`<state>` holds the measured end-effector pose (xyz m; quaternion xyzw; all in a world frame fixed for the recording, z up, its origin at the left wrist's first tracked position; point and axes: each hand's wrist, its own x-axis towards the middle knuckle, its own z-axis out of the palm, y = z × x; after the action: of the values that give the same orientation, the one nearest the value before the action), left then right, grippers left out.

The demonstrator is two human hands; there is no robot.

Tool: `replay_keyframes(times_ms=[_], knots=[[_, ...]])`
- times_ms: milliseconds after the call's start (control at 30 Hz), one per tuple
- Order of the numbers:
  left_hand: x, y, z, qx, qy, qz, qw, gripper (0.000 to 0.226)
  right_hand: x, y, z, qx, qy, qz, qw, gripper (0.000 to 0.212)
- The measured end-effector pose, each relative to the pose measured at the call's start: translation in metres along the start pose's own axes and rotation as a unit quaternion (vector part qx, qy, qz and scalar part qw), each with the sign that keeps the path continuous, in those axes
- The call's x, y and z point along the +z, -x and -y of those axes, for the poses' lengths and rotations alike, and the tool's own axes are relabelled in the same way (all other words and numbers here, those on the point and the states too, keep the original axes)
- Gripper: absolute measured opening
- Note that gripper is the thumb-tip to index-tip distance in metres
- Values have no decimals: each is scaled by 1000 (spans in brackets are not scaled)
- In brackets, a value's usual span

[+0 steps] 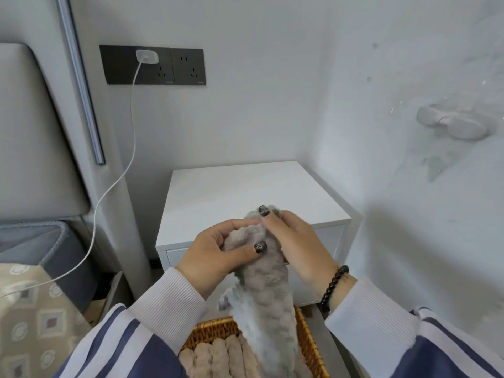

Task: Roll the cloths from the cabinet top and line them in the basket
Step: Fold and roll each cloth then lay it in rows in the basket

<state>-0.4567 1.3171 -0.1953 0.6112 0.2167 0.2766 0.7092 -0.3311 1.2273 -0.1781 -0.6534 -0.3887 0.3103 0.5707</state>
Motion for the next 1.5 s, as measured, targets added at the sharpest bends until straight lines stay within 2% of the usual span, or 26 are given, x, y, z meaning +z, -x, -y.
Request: replay_keyframes(times_ms=[67,100,167,233,333,467,500,600,667,767,867,933,1000,1067,1100,1167,1233,1267,1333,1500], knots=[[3,2,1,8,-39,32,999,46,4,2,-3,-4,12,23,1000,42],[4,2,1,11,-52,30,998,40,4,2,-4,-1,14,15,1000,41],[5,4,-2,-2,-35,6,999,29,2,1,-6,7,4,-22,1000,34],[3,3,-5,-13,-7,-16,1000,24,-2,-2,-7,1,13,-43,999,42],[-4,3,-7,-7,-26,-68,997,14,-9,-7,-6,-11,43,-65,997,44],[-21,3,-11,9,-53,-152,987,12,-32,-15,-5,-26,102,-97,990,14],[-27,3,-12,17,-65,-174,982,13,-39,-17,-4,-27,133,-97,986,16],[-47,3,-13,48,-127,-237,962,15,-57,-24,-5,-17,247,-100,964,37],[-59,3,-12,67,-178,-270,944,16,-64,-28,-4,-9,306,-98,947,40],[-72,-2,-8,76,-304,-301,901,15,-66,-39,-2,-9,362,-95,927,29],[-77,-10,-8,75,-412,-323,849,12,-61,-55,-1,-13,419,-125,899,24],[-81,-18,-12,67,-428,-328,840,3,-60,-68,-3,-14,441,-142,886,19],[-87,-31,-14,50,-418,-331,844,9,-60,-83,-5,5,445,-165,880,5],[-92,-47,-15,36,-388,-341,856,18,-60,-97,-8,36,418,-173,891,26],[-93,-55,-15,28,-339,-344,875,19,-60,-104,-8,54,371,-177,910,27],[-96,-72,-13,0,-217,-343,914,14,-57,-114,-6,97,220,-173,955,15],[-100,-85,-12,-26,-158,-325,932,11,-49,-120,-1,138,39,-136,980,7],[-103,-92,-10,-30,-140,-315,938,11,-44,-125,0,144,-32,-115,982,3],[-106,-102,-9,-27,-109,-289,951,12,-39,-139,-4,130,-114,-95,980,23],[-120,-130,0,23,-153,-251,955,17,-29,-169,-26,97,-216,-107,966,41]])
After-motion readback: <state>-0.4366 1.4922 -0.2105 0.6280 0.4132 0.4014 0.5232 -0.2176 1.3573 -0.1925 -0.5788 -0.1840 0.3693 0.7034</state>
